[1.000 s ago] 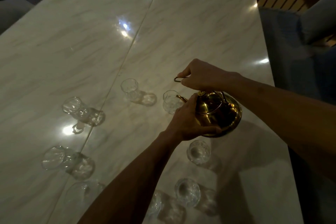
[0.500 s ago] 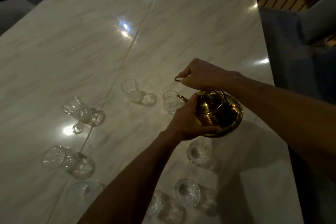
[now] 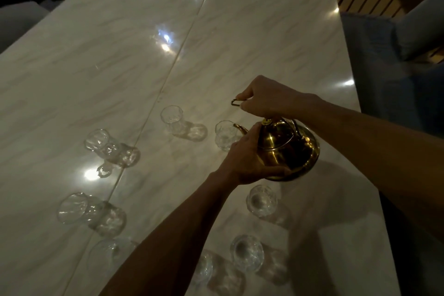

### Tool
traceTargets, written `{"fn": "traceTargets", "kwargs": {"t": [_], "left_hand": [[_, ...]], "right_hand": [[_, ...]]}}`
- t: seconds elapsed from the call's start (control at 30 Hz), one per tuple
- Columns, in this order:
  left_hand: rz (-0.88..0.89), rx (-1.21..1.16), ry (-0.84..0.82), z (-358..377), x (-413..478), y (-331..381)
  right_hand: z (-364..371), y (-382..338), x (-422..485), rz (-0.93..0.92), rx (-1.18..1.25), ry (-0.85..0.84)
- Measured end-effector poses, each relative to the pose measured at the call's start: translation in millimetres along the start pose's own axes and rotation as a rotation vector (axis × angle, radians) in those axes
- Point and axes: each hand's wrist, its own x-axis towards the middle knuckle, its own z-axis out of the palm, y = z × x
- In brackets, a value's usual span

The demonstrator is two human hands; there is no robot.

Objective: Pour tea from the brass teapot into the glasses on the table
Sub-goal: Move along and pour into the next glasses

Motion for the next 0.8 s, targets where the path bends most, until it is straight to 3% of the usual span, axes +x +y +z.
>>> {"fn": "traceTargets", "kwargs": {"t": [0.8], "left_hand": [[0.040, -0.003, -0.016, -6.0, -3.7, 8.7]], "right_hand": [[-11.0, -11.6, -17.0, 0.020, 0.010, 0.020]]}}
